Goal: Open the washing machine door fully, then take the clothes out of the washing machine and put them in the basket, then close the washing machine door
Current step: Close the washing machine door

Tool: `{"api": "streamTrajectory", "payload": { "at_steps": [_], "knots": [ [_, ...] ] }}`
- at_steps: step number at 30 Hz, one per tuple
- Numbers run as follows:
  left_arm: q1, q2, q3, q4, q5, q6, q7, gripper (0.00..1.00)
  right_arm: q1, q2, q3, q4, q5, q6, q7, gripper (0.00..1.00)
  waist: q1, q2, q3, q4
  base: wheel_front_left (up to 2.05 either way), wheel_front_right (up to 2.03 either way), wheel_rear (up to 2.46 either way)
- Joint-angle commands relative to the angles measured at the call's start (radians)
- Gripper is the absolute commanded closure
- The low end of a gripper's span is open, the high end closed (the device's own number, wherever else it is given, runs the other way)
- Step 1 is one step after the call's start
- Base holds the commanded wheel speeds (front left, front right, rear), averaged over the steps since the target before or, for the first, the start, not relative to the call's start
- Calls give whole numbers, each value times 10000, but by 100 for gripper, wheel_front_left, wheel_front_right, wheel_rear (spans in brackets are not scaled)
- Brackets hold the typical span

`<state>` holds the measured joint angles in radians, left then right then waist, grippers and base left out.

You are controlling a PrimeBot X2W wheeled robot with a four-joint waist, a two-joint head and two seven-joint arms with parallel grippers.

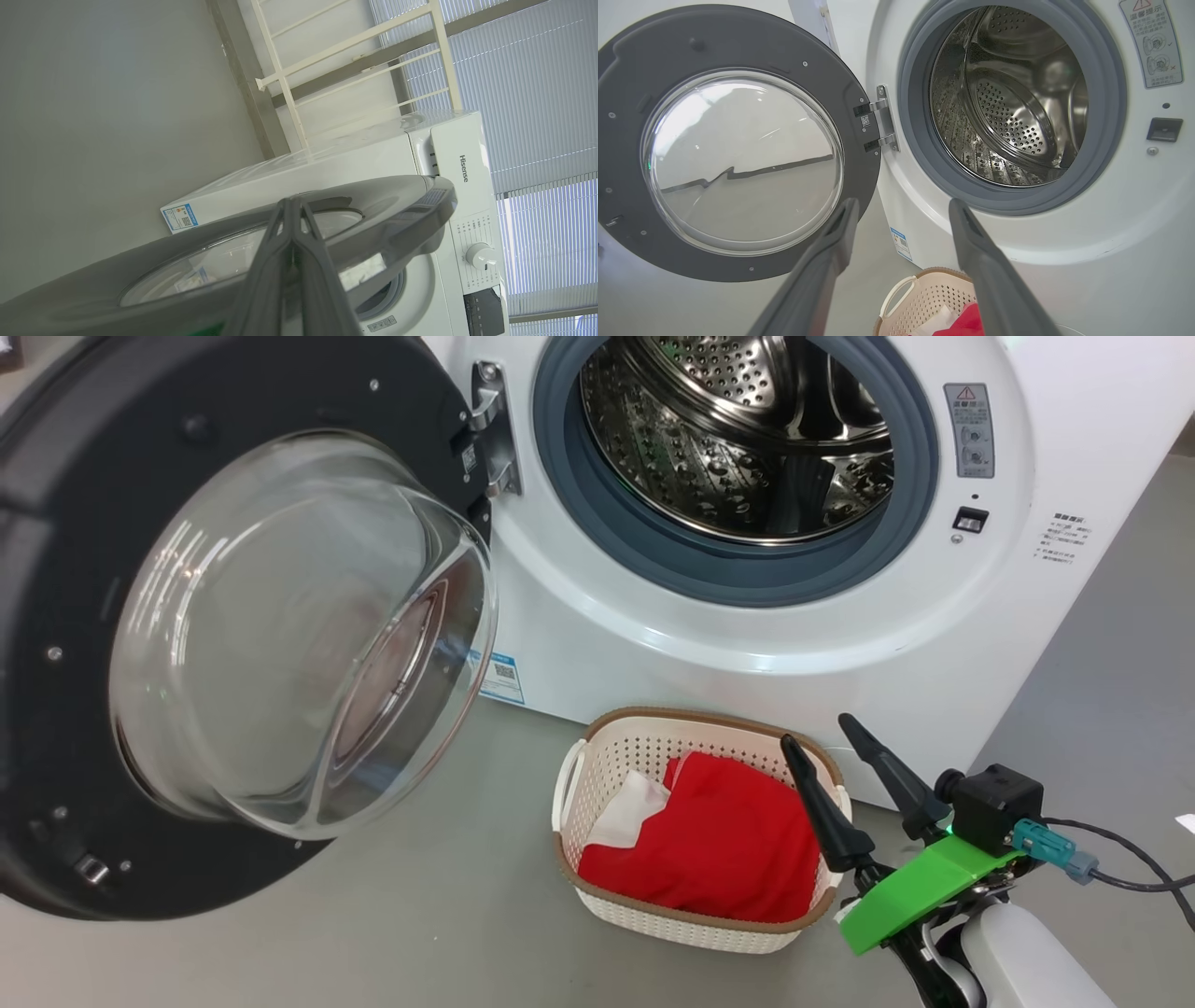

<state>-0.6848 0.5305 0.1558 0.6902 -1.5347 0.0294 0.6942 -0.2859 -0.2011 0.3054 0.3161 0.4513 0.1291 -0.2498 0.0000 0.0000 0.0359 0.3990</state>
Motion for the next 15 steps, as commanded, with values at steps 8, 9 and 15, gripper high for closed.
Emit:
{"api": "streamTrajectory", "payload": {
  "at_steps": [8, 9, 15],
  "knots": [
    [698, 425, -86, -1556, -99, 135, 830, 100, 140, 80, 104, -227, 181, 16, -120, 0, 0, 0, -243, -42, 0, 0, 0],
    [783, 405, -122, -1738, -118, 154, 924, 100, 154, 90, 108, -227, 187, 16, -120, 0, 0, 0, -272, -42, 0, 0, 0],
    [1222, 245, -234, -2827, -262, 450, 1295, 100, 206, 135, 124, -248, 216, 16, -120, 0, 0, 0, -377, -32, 0, 0, 0]
  ]
}}
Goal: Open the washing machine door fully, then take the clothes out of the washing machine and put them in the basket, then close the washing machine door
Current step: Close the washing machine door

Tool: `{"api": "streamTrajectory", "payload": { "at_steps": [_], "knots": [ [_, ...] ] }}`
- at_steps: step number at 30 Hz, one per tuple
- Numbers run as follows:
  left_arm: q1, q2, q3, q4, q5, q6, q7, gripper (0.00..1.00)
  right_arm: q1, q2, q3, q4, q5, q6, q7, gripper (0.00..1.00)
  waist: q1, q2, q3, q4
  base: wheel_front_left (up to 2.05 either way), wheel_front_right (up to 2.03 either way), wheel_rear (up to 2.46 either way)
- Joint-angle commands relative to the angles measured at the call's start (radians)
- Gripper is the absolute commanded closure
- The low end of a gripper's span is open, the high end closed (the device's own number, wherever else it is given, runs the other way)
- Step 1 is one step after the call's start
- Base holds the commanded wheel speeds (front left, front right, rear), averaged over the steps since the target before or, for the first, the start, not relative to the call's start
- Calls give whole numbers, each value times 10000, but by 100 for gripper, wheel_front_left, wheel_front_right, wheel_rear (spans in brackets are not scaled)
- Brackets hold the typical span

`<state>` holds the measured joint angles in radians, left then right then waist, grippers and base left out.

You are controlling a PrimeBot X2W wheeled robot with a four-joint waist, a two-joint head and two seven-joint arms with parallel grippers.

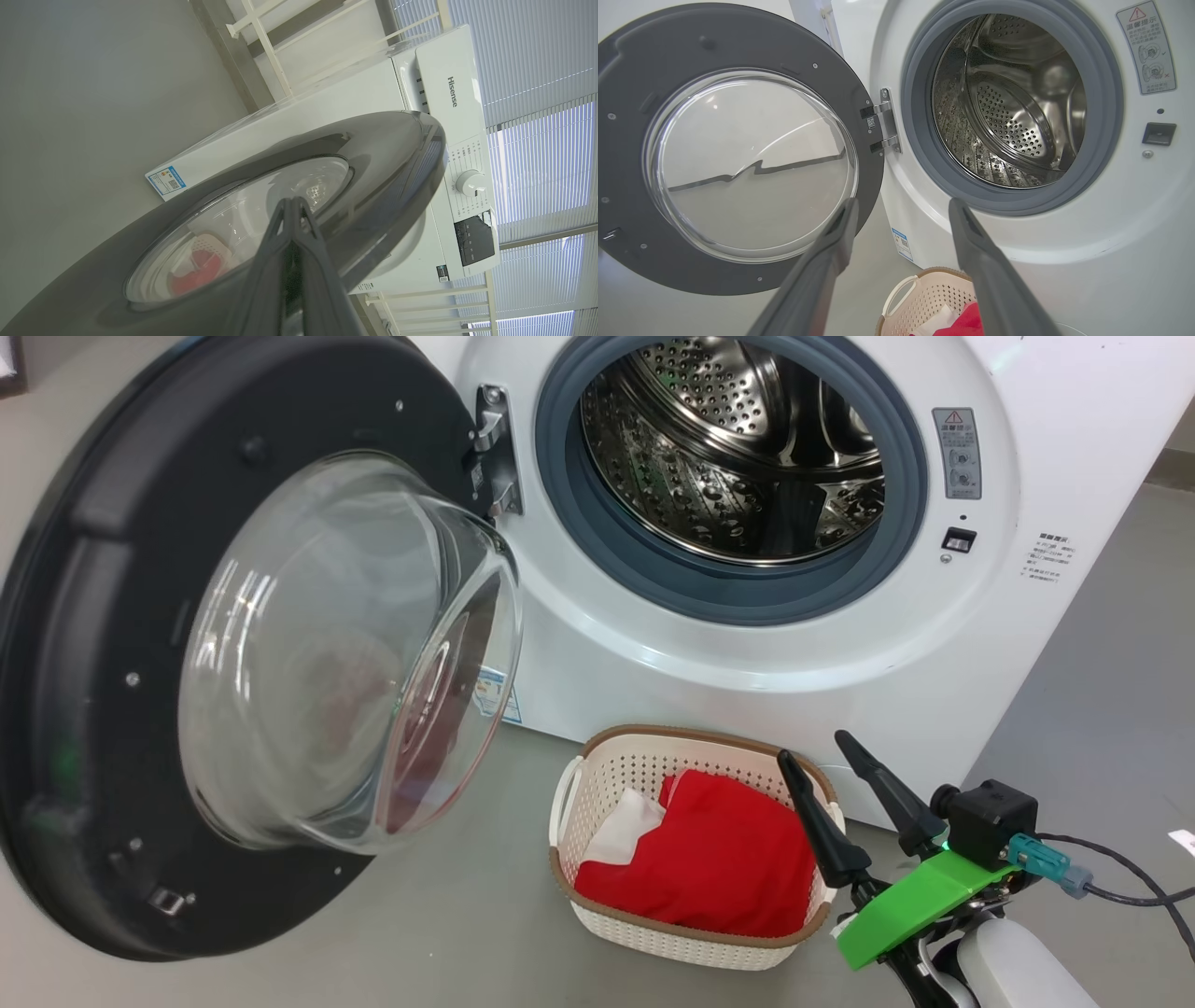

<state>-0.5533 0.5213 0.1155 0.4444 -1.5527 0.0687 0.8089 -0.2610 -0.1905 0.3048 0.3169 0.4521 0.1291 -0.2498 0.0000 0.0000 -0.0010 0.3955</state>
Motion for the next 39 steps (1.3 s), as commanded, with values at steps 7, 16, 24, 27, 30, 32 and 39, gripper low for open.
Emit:
{"api": "streamTrajectory", "payload": {
  "at_steps": [7, 16, 24, 27, 30, 32, 39],
  "knots": [
    [424, -5, -86, -1650, -258, 352, 541, 100, -14, 63, 72, -266, 203, 16, -120, 0, 0, 0, -20, 9, 0, 0, 0],
    [792, -348, -340, -3007, -468, 719, 881, 100, -42, 111, 43, -305, 187, 16, -120, 0, 0, 0, 45, -68, 0, 0, 0],
    [1151, -512, -405, -3988, -566, 977, 990, 100, -108, 121, -5, -337, 159, 16, -120, 0, 0, 0, 159, -441, 0, 0, 0],
    [1233, -552, -421, -4217, -609, 1049, 1040, 100, -79, 121, -37, -342, 146, 16, -120, 0, 0, 0, 180, -602, 0, 0, 0],
    [1290, -613, -451, -4393, -640, 1089, 1070, 100, -75, 134, -46, -337, 137, 16, -120, 0, 0, 0, 196, -743, 0, 0, 0],
    [1308, -652, -472, -4485, -643, 1104, 1072, 100, -80, 139, -58, -341, 134, 16, -120, 0, 0, 0, 197, -818, 0, 0, 0],
    [1294, -790, -493, -4677, -629, 1113, 996, 100, -71, 127, -97, -346, 126, 16, -120, 0, 0, 0, 188, -922, 0, 0, 0]
  ]
}}
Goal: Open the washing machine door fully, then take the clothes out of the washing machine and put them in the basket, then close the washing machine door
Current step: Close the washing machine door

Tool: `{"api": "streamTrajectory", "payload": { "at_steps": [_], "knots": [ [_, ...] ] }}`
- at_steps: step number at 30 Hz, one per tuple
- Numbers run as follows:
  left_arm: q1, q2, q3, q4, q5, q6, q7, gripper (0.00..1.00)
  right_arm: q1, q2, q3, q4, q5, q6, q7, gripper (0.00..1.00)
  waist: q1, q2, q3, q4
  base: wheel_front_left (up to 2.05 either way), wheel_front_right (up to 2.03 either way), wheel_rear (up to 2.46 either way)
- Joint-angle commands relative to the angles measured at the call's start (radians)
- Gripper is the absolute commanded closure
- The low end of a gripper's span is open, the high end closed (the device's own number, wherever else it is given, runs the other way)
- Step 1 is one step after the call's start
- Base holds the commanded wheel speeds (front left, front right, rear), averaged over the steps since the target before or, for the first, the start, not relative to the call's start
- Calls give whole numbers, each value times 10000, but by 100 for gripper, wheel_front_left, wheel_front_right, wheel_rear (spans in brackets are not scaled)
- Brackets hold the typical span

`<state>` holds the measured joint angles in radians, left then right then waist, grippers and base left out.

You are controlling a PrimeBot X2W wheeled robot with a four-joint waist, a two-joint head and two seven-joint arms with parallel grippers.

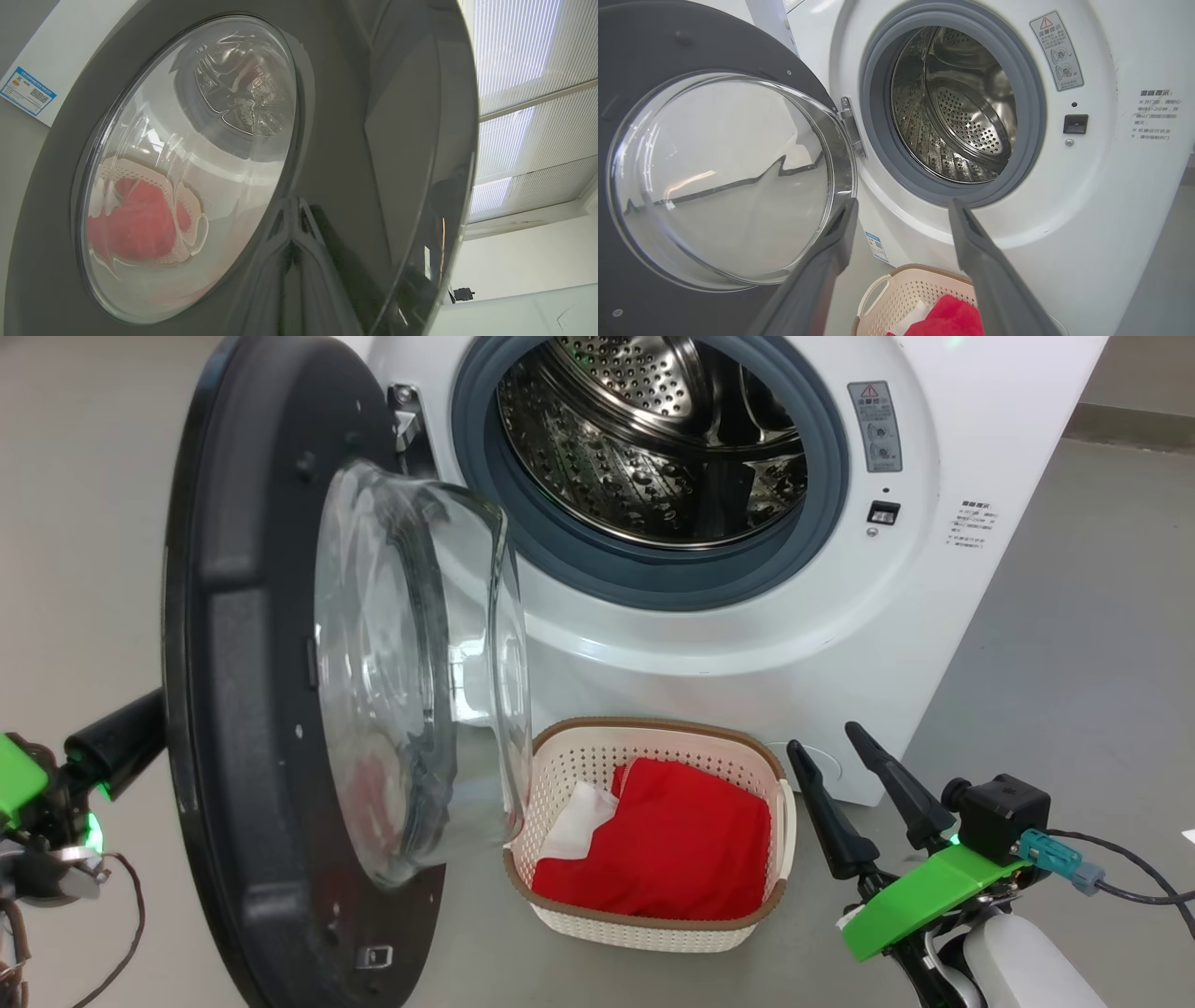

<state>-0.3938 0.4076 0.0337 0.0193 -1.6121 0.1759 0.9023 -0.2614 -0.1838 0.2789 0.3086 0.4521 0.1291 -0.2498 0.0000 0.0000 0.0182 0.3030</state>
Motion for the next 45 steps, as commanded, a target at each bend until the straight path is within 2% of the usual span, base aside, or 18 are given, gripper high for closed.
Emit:
{"api": "streamTrajectory", "payload": {
  "at_steps": [1, 11, 17, 18, 19, 20, 21, 22, 26, 30, 39, 45],
  "knots": [
    [-298, 348, 334, -421, 7, 32, 17, 100, -60, 59, 150, -259, 121, 16, -120, 0, 0, 0, -8, 7, 0, 0, 0],
    [-375, 449, 514, -53, 628, -180, -681, 100, -20, 63, 129, -226, 104, 16, -120, 0, 0, 0, -73, 240, 0, 0, 0],
    [-394, 563, 490, 356, 1344, -664, -1345, 100, -8, 58, 141, -203, 120, 16, -120, 0, 0, 0, -119, 482, 0, 0, 0],
    [-361, 600, 488, 372, 1422, -765, -1398, 92, -2, 58, 138, -200, 124, 16, -120, 0, 0, 0, -132, 512, 0, 0, 0],
    [-316, 648, 495, 388, 1521, -860, -1472, 67, 3, 57, 138, -199, 128, 16, -120, 0, 0, 0, -144, 542, 0, 0, 0],
    [-258, 701, 503, 406, 1623, -949, -1543, 55, 10, 57, 137, -203, 132, 16, -120, 0, 0, 0, -155, 572, 0, 0, 0],
    [-200, 723, 527, 435, 1690, -1009, -1619, 32, 20, 56, 134, -205, 135, 16, -120, 0, 0, 0, -169, 603, 0, 0, 0],
    [-142, 747, 552, 462, 1759, -1055, -1695, 0, 32, 56, 132, -207, 138, 16, -120, 0, 0, 0, -184, 634, 0, 0, 0],
    [114, 866, 596, 475, 2186, -1329, -2098, 0, 67, 71, 154, -210, 153, 16, -120, 0, 0, 0, -218, 753, 0, 0, 0],
    [530, 968, 600, 225, 3142, -1733, -3051, 0, 98, 103, 173, -216, 169, 16, -120, 0, 0, 0, -264, 823, 0, 0, 0],
    [1770, 645, 871, -394, 4634, -1891, -5083, 0, 208, 126, 149, -245, 194, 16, -120, 0, 0, 0, -338, 1072, 0, 0, 0],
    [2695, 575, 680, -808, 6095, -2064, -6413, 0, 219, 133, 177, -256, 202, 16, -120, 0, 0, 0, -358, 1242, 0, 0, 0]
  ]
}}
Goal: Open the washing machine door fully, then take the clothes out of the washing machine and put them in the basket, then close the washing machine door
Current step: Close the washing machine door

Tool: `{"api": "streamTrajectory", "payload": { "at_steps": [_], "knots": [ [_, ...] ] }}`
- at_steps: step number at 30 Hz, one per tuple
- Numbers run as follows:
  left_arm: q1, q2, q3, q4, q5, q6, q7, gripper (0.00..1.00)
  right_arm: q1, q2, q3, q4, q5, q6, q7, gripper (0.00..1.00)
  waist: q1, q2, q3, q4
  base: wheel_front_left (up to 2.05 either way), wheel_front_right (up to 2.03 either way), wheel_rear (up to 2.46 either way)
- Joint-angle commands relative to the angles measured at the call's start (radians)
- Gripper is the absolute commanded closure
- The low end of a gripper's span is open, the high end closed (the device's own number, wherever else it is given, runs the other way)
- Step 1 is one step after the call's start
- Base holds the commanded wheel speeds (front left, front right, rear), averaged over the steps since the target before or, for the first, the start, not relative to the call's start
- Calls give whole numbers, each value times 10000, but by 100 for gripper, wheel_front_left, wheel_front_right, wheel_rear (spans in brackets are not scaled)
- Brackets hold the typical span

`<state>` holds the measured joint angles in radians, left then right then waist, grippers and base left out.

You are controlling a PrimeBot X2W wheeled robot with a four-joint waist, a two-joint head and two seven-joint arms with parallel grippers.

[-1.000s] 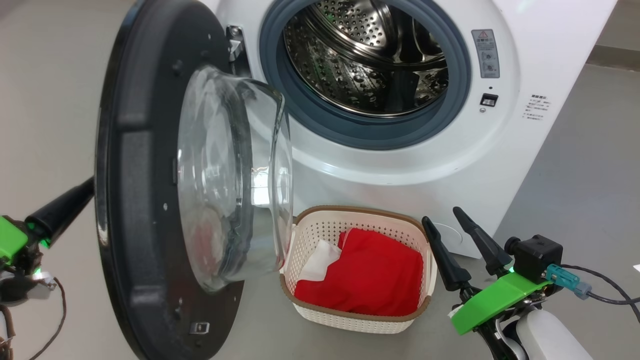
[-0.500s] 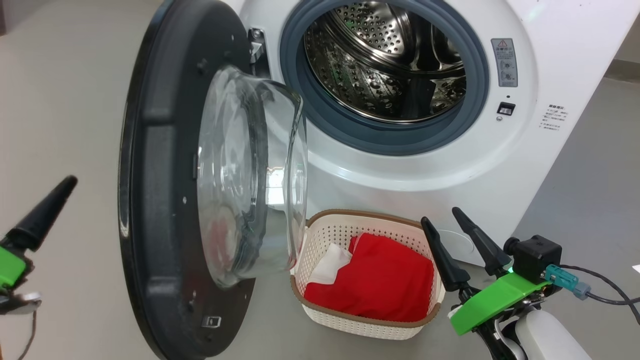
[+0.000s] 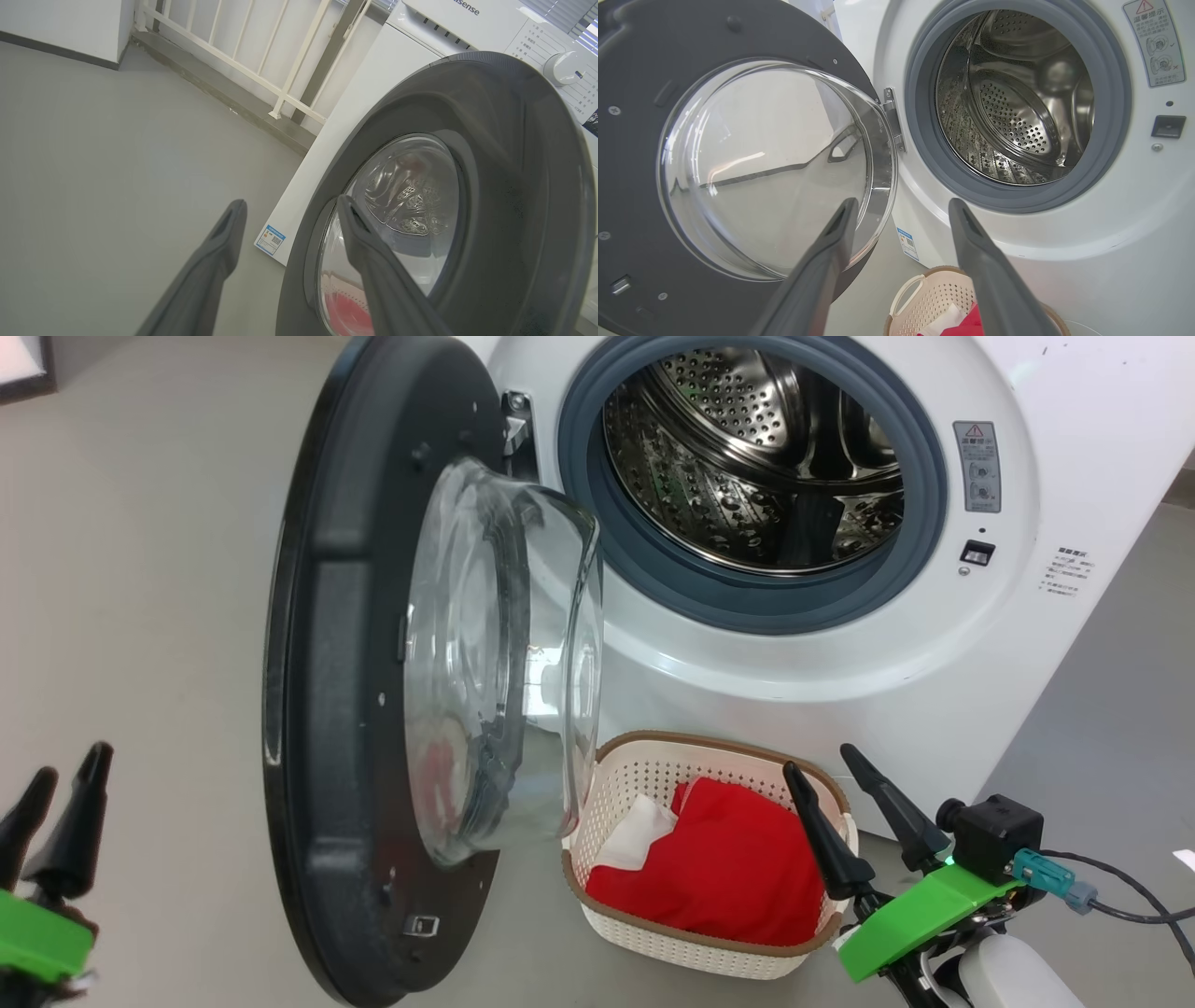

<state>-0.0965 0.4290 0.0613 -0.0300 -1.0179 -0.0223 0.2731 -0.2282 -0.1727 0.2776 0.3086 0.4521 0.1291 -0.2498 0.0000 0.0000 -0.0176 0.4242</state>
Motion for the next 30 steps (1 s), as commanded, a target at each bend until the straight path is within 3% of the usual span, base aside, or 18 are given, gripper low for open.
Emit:
{"api": "streamTrajectory", "payload": {
  "at_steps": [1, 5, 11, 21, 30],
  "knots": [
    [-150, 324, 369, -370, 406, -75, -371, 0, -112, 26, 198, -260, 200, 16, -120, 0, 0, 0, -3, 53, 0, 0, 0],
    [420, 282, 109, -488, 1740, 4, -1463, 0, -103, 40, 204, -281, 188, 16, -120, 0, 0, 0, 20, 123, 0, 0, 0],
    [1059, -174, -192, -308, 2865, 249, -2833, 0, -119, 47, 216, -281, 180, 16, -120, 0, 0, 0, 87, 192, 0, 0, 0],
    [1535, -550, -843, 12, 4409, 727, -4230, 0, -197, 42, 231, -275, 159, 16, -120, 0, 0, 0, 210, 230, 0, 0, 0],
    [1595, -866, -1101, 159, 4830, 1090, -4666, 0, -257, 16, 214, -260, 171, 16, -120, 0, 0, 0, 310, 221, 0, 0, 0]
  ]
}}
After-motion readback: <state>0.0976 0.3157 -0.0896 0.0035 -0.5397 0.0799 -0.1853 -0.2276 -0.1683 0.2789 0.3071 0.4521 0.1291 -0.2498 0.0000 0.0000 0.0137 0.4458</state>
